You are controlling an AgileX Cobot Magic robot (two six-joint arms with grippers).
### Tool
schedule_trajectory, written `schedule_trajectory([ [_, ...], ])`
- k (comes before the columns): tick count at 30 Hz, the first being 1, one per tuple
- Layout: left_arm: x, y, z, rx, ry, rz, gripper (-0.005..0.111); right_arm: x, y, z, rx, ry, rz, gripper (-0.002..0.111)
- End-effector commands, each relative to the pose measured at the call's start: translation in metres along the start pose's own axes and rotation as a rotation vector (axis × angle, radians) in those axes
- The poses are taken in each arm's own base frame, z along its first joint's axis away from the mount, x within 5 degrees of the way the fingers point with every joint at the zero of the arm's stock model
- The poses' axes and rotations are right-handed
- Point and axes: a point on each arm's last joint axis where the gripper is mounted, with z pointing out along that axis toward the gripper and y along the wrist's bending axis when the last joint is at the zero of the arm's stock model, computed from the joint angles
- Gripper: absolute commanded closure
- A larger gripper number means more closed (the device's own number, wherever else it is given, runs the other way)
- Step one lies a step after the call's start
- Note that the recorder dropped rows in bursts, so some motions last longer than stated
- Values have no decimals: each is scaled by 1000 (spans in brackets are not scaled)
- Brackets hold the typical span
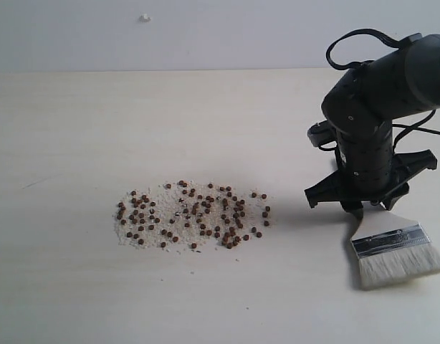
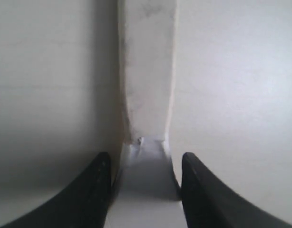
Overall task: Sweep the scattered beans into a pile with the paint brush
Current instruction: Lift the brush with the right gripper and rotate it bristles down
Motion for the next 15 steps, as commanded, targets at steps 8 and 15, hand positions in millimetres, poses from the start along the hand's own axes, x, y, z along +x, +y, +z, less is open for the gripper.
schedule_trajectory([
  [8,1,0,-1,5,-6,-9,107,5,-12,2,126,42,-76,108],
  [15,1,0,-1,5,-6,-9,107,1,-9,2,91,5,-93,108],
])
